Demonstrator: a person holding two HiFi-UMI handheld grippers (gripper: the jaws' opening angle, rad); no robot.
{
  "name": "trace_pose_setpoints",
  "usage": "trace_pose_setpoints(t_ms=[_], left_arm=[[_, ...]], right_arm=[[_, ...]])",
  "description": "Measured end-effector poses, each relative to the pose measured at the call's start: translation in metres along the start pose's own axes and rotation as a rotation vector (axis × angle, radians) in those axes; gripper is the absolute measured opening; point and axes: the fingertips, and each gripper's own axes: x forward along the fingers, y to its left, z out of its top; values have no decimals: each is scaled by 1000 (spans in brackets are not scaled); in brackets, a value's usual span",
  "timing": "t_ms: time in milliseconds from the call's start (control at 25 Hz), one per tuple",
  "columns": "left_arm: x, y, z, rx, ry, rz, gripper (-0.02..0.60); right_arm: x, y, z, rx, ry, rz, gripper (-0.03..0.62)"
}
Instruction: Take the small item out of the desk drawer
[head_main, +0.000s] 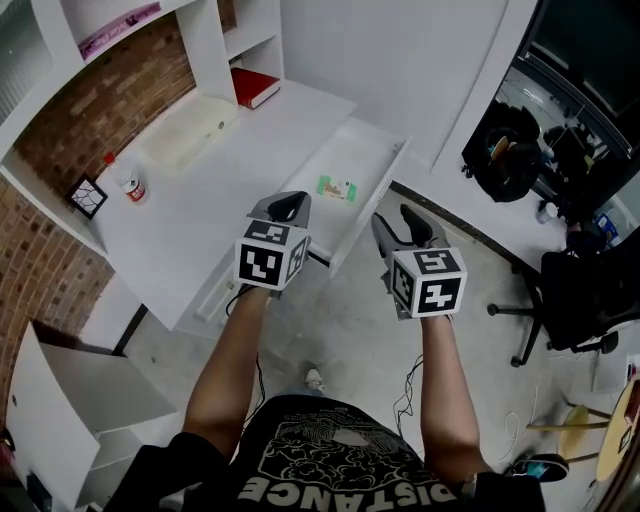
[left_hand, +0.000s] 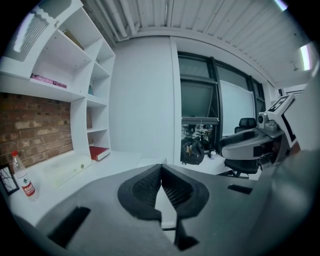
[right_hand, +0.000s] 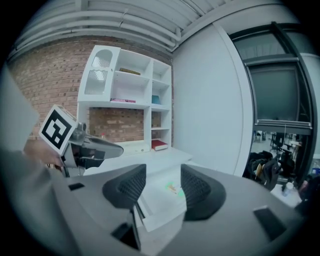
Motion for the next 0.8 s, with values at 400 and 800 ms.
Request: trace_pose_setpoints(t_ms=[400,800], left_arm=[[25,36,3,-12,-5,-16,9],[37,60,-1,-34,-8,-4,9]], right_arm=[[47,10,9,-25,34,19,281],[76,19,7,-51,74,59,333]])
